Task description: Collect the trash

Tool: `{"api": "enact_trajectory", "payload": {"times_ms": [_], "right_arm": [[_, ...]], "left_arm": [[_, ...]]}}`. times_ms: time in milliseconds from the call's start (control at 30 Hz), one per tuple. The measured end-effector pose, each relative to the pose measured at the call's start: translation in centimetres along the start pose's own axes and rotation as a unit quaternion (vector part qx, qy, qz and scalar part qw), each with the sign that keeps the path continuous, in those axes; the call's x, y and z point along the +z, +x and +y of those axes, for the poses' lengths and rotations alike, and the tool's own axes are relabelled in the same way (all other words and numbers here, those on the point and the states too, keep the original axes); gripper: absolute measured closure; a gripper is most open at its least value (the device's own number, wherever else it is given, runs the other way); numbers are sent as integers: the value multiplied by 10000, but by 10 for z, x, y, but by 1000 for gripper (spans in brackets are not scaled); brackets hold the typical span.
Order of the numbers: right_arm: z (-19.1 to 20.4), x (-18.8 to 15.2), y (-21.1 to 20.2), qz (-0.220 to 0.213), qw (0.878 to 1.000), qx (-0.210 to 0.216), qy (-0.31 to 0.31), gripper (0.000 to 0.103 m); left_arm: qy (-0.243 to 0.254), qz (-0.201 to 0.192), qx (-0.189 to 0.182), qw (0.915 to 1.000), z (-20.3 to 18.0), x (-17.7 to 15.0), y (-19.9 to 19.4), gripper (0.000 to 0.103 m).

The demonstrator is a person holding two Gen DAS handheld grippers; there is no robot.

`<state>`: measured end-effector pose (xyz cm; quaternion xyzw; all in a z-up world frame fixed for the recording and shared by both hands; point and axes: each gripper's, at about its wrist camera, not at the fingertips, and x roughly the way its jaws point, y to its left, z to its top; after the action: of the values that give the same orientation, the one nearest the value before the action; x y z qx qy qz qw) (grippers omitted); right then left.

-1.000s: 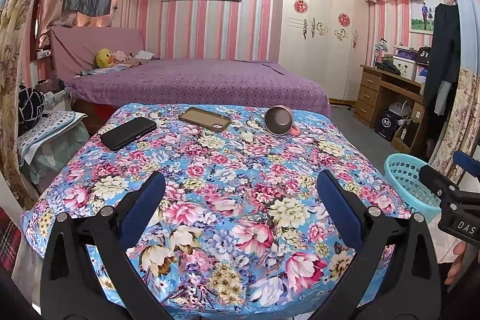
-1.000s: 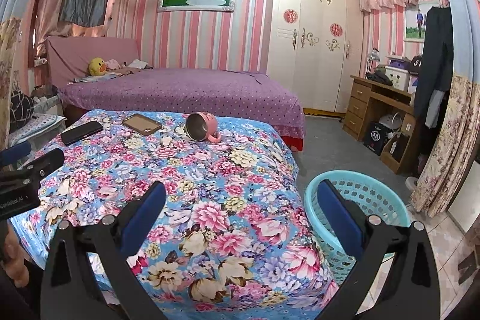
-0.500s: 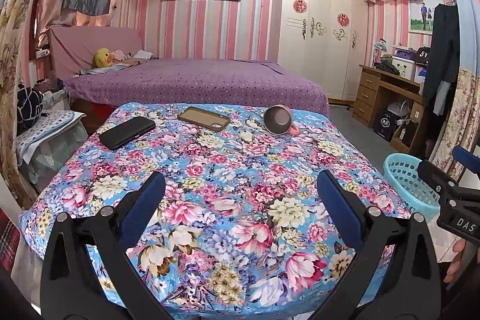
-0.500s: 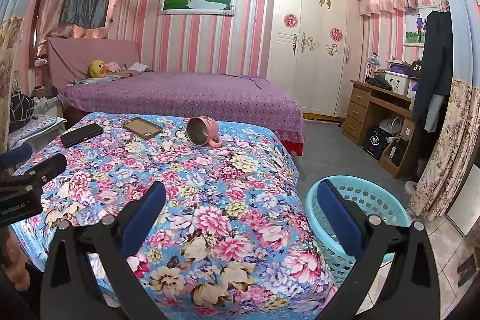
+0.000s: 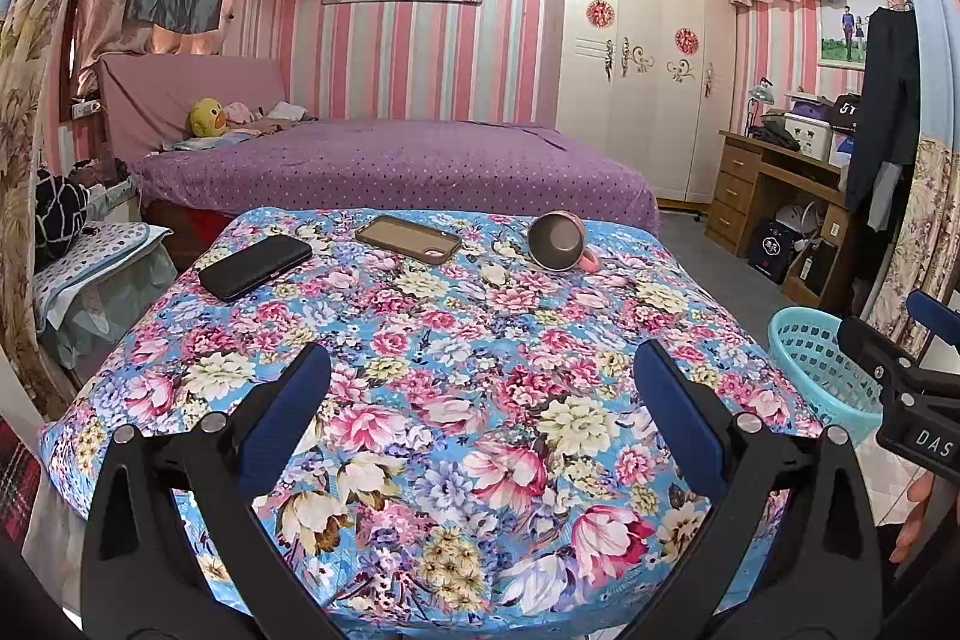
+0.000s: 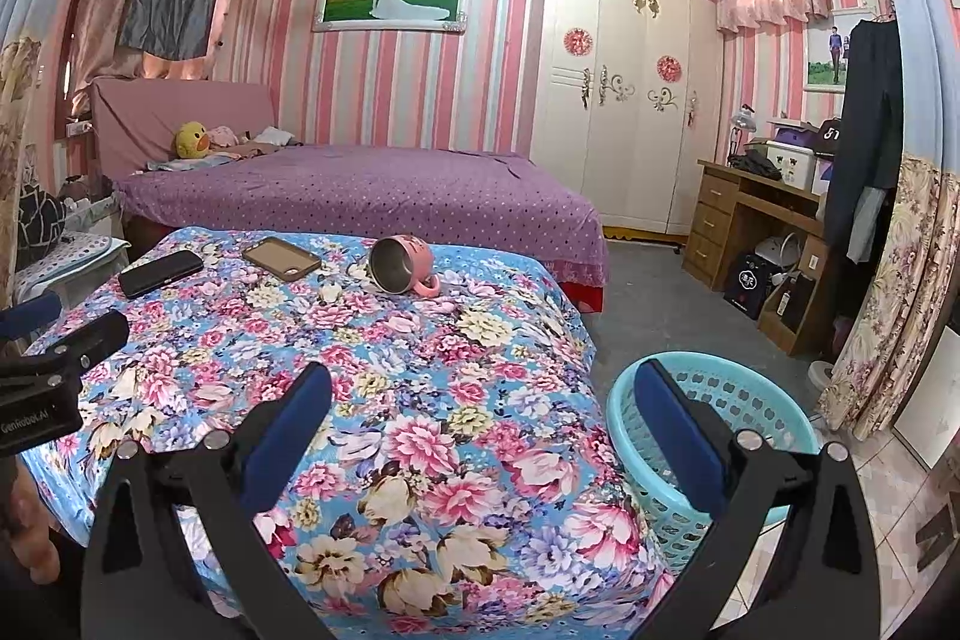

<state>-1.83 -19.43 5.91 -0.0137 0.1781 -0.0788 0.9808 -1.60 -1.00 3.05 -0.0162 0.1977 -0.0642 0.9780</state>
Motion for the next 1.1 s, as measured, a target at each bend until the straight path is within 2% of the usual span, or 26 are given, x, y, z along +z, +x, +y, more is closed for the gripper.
{"api": "enact_trajectory", "payload": {"times_ms": [1100], "right_arm": [[-7,2,0,-20,10000,-54,7,4]], "left_arm": [[22,-15,16,10000,1,-1,1,5]]}}
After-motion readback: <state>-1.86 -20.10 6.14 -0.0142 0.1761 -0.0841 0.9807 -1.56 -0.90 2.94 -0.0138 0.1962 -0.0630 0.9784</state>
